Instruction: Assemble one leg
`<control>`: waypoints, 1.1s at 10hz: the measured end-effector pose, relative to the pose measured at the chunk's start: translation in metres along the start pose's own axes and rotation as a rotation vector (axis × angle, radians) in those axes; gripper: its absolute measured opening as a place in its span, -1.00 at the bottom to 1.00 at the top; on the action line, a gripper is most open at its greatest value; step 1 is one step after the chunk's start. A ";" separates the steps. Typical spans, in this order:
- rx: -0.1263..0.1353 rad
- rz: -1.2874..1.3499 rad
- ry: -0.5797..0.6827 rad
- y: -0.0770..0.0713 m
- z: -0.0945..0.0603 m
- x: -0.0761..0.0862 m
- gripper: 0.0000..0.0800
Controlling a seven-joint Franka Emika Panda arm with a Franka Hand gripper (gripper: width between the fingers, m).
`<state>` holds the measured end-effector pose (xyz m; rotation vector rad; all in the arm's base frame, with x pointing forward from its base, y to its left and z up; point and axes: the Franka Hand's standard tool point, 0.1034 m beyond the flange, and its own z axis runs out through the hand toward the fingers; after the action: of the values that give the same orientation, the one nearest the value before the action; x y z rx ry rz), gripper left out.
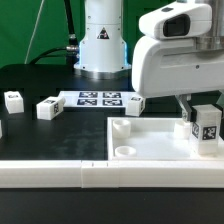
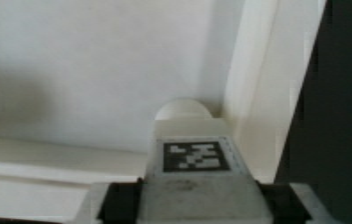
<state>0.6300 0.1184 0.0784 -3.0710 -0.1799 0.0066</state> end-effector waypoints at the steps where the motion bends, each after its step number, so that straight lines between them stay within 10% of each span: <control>1: 0.000 -0.001 0.000 0.000 0.000 0.000 -0.27; 11: 0.048 1.108 0.055 -0.006 0.003 0.001 -0.27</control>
Offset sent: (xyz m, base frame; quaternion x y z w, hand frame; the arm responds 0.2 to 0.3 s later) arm -0.0102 -0.0035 0.0001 -0.0247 0.0381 0.2734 0.9608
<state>0.6298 0.1249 0.0762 -2.6723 1.4491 -0.0179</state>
